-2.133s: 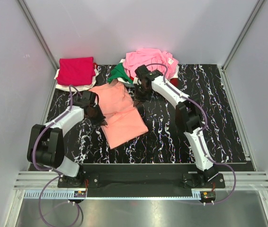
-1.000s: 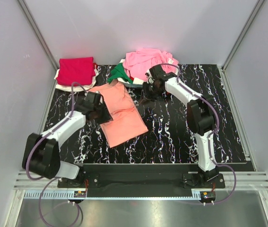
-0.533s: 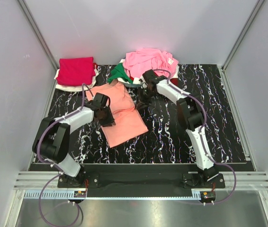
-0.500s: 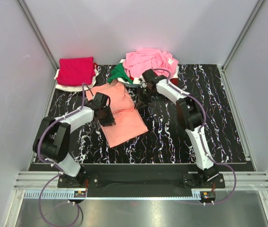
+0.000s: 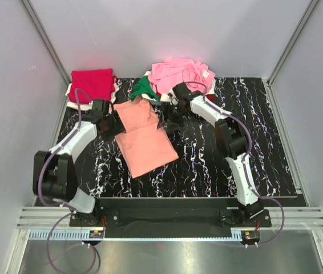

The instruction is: Fold and stack the t-shirts

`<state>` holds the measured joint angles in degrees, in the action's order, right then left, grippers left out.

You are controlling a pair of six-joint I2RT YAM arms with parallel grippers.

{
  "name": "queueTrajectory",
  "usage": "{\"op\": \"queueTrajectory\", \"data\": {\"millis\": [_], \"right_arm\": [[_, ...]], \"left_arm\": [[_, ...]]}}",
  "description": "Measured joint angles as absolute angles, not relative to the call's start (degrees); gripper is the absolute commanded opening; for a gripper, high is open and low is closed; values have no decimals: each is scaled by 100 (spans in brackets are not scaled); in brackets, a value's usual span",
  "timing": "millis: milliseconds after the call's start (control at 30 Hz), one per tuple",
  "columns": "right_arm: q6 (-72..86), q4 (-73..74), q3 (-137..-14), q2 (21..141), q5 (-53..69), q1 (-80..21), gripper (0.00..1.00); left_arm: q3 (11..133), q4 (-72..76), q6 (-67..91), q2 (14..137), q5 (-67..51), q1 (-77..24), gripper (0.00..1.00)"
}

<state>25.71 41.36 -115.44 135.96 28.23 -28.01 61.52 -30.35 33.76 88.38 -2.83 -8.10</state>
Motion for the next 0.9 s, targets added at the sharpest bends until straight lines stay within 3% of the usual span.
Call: {"op": "queueTrajectory", "data": {"millis": [167, 433, 767, 900], "right_arm": [[2381, 3977, -9734, 12376, 2639, -2777, 78], [2211, 3802, -7642, 10665, 2613, -2722, 75], [2320, 3435, -7054, 10879, 2757, -2720, 64], [2338, 3422, -7144, 11091, 2812, -2720, 54]], "left_arm": [[5131, -3107, 3404, 7463, -283, -1321, 69], [3286, -3446, 4222, 5430, -480, -2154, 70], [2493, -3096, 4866, 5419, -698, -2357, 69], [2383, -2932, 4998, 5570, -746, -2364, 69]]}}
